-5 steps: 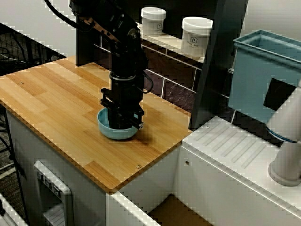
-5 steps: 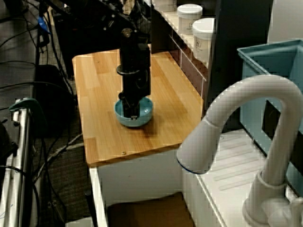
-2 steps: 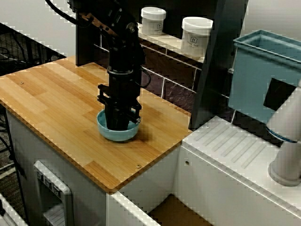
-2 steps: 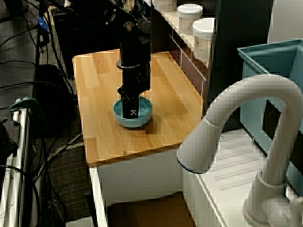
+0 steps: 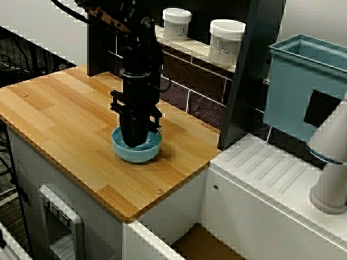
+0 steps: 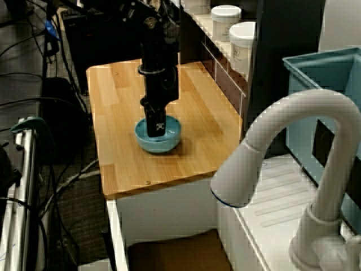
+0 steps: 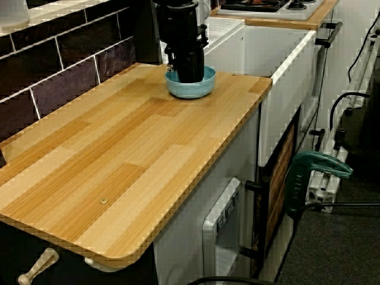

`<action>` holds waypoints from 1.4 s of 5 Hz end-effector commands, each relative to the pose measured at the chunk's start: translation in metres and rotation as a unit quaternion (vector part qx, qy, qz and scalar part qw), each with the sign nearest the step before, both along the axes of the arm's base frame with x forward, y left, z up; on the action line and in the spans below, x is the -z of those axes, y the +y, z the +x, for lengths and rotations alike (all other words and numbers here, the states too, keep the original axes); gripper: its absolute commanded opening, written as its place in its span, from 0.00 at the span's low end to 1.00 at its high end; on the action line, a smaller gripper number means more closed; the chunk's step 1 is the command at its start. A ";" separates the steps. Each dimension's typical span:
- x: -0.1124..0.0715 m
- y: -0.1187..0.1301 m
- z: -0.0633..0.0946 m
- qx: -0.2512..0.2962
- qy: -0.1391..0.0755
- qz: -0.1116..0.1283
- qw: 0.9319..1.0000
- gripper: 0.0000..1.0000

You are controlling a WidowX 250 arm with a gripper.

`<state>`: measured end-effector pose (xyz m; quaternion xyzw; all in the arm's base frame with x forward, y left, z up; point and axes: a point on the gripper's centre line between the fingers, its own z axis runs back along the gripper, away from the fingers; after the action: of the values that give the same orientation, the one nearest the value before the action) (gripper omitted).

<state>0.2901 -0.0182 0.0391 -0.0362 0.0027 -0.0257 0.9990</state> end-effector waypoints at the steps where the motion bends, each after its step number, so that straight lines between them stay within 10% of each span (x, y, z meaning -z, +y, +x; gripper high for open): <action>1: -0.003 0.015 0.003 -0.010 -0.022 0.007 1.000 0.00; 7: -0.024 0.114 -0.007 -0.047 -0.021 -0.010 0.999 0.00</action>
<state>0.2809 0.0932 0.0495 -0.0568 0.0042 0.0234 0.9981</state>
